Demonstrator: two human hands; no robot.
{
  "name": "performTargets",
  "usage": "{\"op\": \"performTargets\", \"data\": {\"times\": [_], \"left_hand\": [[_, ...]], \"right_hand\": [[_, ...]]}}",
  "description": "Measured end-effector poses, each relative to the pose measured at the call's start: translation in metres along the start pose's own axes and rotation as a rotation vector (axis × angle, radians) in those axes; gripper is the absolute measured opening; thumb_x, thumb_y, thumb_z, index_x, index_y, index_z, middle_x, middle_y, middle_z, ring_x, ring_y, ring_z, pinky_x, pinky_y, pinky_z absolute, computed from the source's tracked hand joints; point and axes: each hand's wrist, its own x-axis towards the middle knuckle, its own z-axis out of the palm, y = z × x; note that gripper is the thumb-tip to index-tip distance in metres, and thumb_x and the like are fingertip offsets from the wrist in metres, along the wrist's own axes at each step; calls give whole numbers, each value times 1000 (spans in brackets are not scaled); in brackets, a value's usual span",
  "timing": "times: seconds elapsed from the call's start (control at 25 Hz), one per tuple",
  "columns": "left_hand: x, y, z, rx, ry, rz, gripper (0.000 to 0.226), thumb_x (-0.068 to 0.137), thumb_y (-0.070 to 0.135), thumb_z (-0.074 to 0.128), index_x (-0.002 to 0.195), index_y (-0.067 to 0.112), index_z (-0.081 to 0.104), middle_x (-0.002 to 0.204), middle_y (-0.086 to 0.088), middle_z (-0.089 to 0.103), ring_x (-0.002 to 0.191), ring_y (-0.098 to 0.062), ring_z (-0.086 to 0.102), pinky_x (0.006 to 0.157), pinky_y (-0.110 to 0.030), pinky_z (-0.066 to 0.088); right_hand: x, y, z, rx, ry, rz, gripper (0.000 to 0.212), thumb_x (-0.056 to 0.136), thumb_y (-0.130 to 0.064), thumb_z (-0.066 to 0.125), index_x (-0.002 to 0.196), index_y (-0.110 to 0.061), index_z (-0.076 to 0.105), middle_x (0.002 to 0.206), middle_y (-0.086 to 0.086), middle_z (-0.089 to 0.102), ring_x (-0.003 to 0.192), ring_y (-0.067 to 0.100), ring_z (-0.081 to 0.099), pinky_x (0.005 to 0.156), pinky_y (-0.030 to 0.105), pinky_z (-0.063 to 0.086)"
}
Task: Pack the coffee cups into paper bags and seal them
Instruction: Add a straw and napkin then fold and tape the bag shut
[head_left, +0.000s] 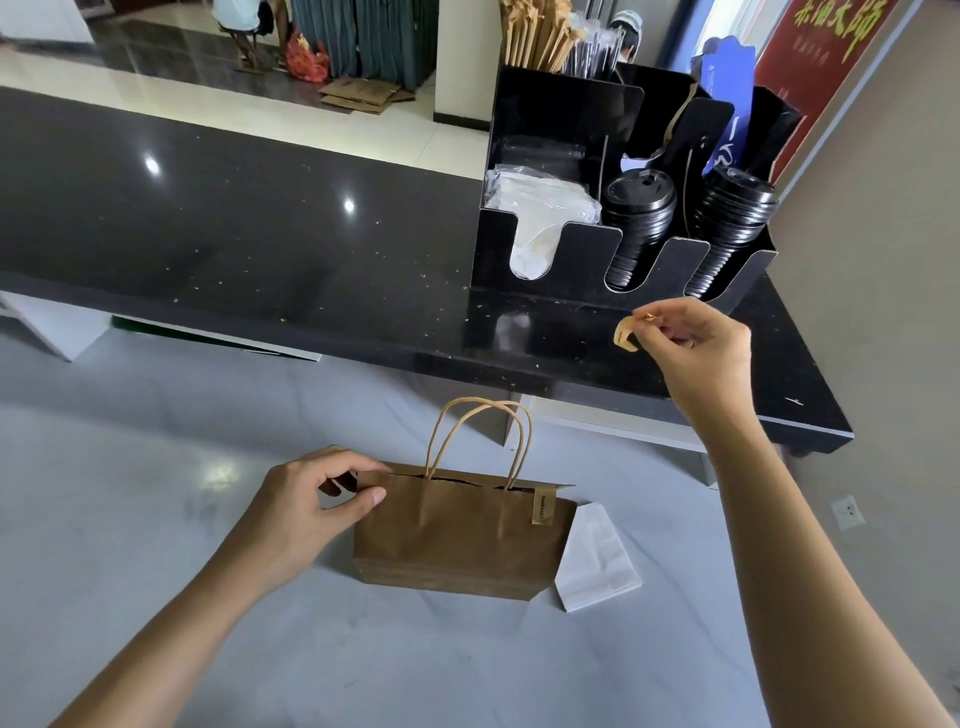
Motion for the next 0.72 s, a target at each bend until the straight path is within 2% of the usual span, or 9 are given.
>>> {"op": "performTargets", "data": {"times": [0.16, 0.36, 0.44, 0.56, 0.72], "left_hand": [[0, 1, 0, 12, -4, 9, 20, 90, 18, 77, 98, 36, 76, 94, 21, 70, 92, -10, 64, 79, -21, 50], [-1, -1, -1, -24, -4, 4, 16, 96, 20, 69, 102, 34, 76, 98, 17, 71, 97, -9, 65, 84, -30, 53], [-1, -1, -1, -21, -2, 5, 16, 96, 20, 69, 103, 32, 77, 99, 18, 71, 98, -7, 66, 86, -28, 53], [-1, 0, -1, -19, 3, 5, 16, 96, 20, 69, 106, 30, 77, 99, 21, 71, 98, -4, 66, 85, -22, 53], [-2, 2, -1, -81, 1, -21, 16, 96, 18, 69, 107, 29, 76, 97, 22, 72, 95, -5, 68, 80, -19, 54]], "right_hand": [[-10, -40, 14, 171, -260, -62, 10, 87, -8, 79, 96, -13, 79, 90, -4, 79, 85, 9, 74, 83, 18, 57], [-13, -85, 40, 238, -574, -84, 11, 87, -9, 79, 98, -11, 80, 95, -2, 80, 92, 16, 77, 86, 23, 59], [-7, -94, 53, 263, -625, -82, 11, 87, -10, 79, 98, -13, 80, 96, -2, 80, 90, 14, 76, 85, 23, 58], [5, -101, 74, 204, -687, -79, 11, 89, -14, 79, 99, -17, 82, 90, 0, 80, 76, 9, 69, 79, 22, 56], [9, -105, 104, 7, -977, -42, 10, 89, -22, 79, 98, -24, 83, 90, -4, 79, 76, 9, 67, 70, 18, 49]]}}
